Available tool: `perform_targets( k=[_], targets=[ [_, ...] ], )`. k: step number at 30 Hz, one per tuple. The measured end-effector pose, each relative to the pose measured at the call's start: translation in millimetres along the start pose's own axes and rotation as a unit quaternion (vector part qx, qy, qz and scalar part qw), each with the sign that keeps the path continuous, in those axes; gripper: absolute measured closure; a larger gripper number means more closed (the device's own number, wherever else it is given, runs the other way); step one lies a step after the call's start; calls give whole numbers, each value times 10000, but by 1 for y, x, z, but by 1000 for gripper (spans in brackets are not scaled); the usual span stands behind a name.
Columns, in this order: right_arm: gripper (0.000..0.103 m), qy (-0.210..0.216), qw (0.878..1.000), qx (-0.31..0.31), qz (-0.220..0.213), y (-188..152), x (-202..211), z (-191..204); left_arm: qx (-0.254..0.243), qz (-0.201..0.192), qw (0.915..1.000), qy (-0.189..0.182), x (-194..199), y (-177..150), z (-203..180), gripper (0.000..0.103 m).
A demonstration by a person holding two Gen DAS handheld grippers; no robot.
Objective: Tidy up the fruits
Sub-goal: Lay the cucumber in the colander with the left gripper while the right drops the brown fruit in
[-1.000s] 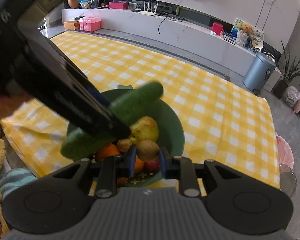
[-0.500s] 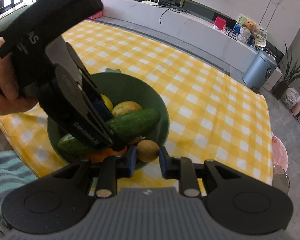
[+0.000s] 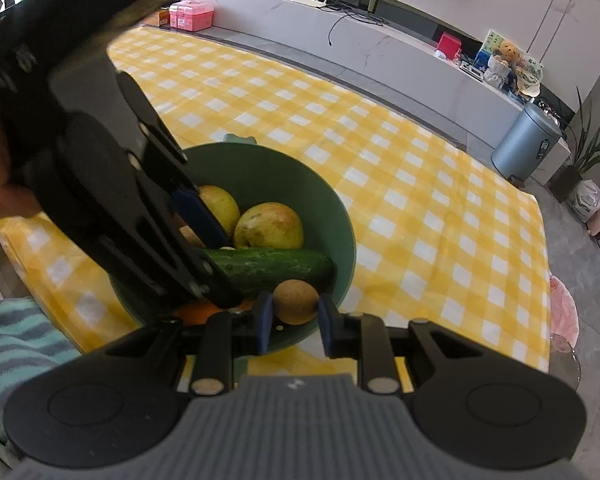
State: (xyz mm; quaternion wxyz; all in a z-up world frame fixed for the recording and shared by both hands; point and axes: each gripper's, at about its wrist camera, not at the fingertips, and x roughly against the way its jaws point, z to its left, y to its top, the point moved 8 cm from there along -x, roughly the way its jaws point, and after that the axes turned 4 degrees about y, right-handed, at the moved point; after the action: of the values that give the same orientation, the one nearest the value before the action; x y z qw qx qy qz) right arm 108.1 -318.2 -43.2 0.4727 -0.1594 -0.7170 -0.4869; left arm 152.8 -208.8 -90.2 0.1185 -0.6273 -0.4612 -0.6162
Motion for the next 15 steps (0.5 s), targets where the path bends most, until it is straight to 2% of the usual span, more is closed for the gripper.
perform_targets(
  k=[4,9,10,11,12,15],
  targets=[
    [83,112,9998,88,148,1,1,6,24,196,9997,145,11,-18,0,44],
    [82,346,9978,276,496,1,-7,15,39,200,9996,177,12,-36,2,43],
    [82,388,9972,312,557,1,-10,17,59,181,9996,190,11,-38,4,47],
    [82,407,9966,343,629,1,-13,18,87,155,9997,176,11,-39,5,61],
    [82,399,9961,372,699,1,-16,19,122,123,9997,142,11,-40,6,65],
    [82,408,9941,423,911,1,-25,19,210,57,9998,40,15,-41,10,68]
  ],
)
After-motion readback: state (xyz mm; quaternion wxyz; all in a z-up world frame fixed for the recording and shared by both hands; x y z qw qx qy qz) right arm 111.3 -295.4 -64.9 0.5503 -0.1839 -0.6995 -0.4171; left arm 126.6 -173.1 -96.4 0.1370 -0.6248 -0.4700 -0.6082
